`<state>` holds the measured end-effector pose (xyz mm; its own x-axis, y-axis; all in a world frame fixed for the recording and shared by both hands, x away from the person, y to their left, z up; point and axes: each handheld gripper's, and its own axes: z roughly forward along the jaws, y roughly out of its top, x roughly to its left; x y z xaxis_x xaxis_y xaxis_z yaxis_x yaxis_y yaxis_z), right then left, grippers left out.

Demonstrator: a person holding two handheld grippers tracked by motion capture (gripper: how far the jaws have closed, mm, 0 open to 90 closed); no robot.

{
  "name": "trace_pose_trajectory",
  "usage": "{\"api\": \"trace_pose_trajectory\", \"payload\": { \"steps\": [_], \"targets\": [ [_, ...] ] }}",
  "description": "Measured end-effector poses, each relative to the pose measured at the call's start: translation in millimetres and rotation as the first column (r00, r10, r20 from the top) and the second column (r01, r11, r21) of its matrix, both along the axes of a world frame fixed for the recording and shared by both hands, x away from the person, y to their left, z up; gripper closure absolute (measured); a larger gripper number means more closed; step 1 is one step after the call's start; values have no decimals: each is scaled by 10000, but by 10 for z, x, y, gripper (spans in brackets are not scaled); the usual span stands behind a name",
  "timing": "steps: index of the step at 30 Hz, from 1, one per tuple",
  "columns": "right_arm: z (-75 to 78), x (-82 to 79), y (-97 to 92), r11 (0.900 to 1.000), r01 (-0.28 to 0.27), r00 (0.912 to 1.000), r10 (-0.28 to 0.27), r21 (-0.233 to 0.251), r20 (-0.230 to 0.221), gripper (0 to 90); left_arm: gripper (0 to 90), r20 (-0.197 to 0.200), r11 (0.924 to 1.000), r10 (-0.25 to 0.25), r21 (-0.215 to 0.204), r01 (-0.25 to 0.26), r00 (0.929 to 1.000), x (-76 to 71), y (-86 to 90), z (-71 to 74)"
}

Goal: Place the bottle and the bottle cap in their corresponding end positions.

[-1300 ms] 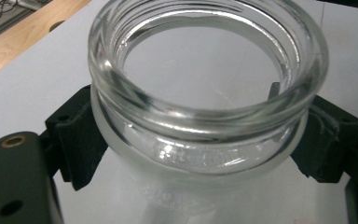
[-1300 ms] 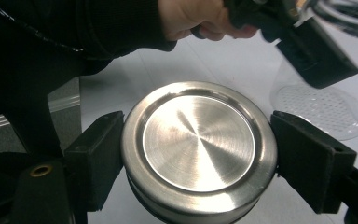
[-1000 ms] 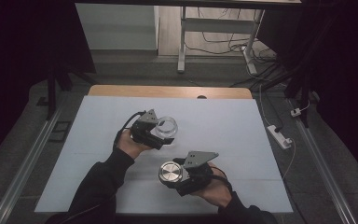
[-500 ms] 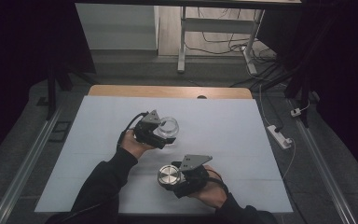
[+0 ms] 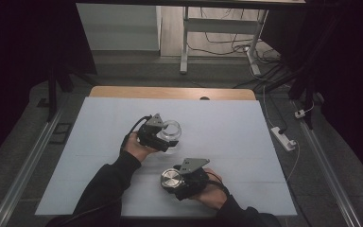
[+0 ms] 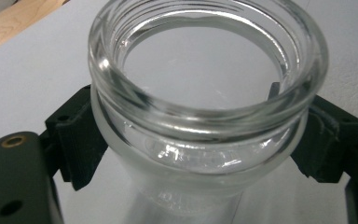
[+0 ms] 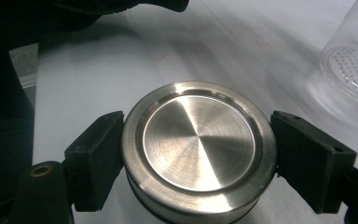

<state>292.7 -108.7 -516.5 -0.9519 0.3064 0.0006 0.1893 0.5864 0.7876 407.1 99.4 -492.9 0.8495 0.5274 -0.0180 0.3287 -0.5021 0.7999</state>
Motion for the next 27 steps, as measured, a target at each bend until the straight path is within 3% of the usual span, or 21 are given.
{"api": "trace_pose_trajectory", "payload": {
  "steps": [21,27],
  "targets": [
    [-171,65,38,9980,-34,9994,13,-634,-334,196,156,-104,9995,212,252,-210,9997,39,-24,-171],
    [-189,78,34,9969,-101,9994,75,-785,-328,196,156,-101,9997,218,111,-217,9997,41,-11,-196]
  ]
}}
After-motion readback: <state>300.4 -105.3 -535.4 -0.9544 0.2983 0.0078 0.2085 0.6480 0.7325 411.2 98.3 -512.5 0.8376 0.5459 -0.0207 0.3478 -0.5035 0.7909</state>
